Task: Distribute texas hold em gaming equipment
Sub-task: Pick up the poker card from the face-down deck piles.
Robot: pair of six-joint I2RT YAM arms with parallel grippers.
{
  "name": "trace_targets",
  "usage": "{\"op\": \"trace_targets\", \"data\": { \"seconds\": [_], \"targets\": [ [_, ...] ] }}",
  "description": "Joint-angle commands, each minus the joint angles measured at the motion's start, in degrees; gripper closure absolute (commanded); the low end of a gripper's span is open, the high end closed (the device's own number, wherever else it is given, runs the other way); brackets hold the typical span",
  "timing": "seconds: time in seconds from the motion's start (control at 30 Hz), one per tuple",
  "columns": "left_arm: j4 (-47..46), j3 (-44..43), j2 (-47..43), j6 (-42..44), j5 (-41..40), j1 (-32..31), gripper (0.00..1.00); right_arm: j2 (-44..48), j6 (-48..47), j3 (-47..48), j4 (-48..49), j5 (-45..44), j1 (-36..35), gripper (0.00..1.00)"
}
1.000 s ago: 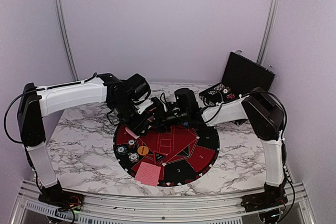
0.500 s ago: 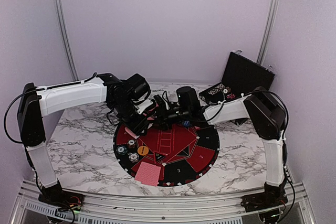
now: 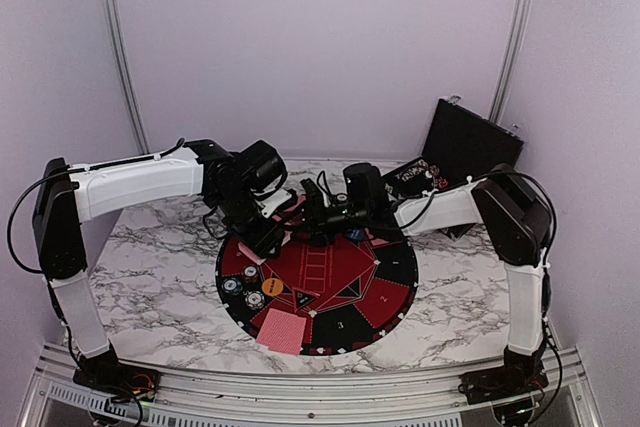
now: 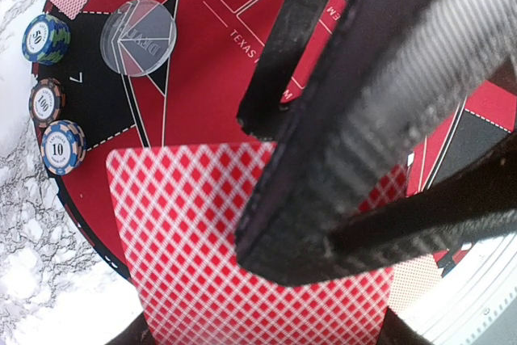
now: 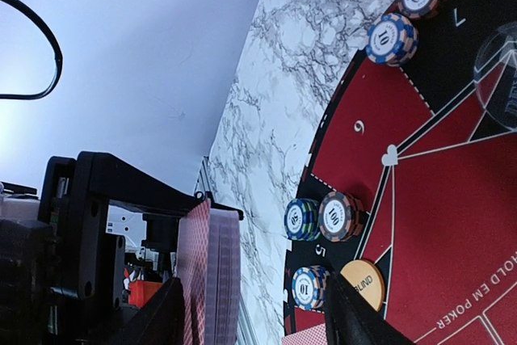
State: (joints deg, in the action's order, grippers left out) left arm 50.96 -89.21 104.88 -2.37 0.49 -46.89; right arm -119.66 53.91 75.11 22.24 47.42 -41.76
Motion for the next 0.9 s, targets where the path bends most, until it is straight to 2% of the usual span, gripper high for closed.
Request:
{"op": "trace_targets", "data": {
  "seconds": [0.0, 0.27, 0.6, 0.87],
  "targets": [
    [0.46, -0.08, -0.64, 0.0, -0.15, -0.05, 0.72, 3.27, -0.37, -0.47, 0.55, -0.29, 0.68, 0.43],
    [0.46, 0.0, -0.55, 0.26, -0.14, 0.35, 0.72, 5.66, -0.29, -2.52, 1.16, -0.57, 1.92, 0.46],
    [0.46, 0.18, -0.38, 0.19, -0.15, 0.62, 0.72, 6.33, -0.05, -3.41, 1.52, -0.25, 1.33, 0.63],
    [0.46, 0.2, -0.38, 0.11, -0.21, 0.61, 0.72, 5.94, 0.12, -3.4, 1.93, -0.22, 0.51, 0.7]
  ]
}}
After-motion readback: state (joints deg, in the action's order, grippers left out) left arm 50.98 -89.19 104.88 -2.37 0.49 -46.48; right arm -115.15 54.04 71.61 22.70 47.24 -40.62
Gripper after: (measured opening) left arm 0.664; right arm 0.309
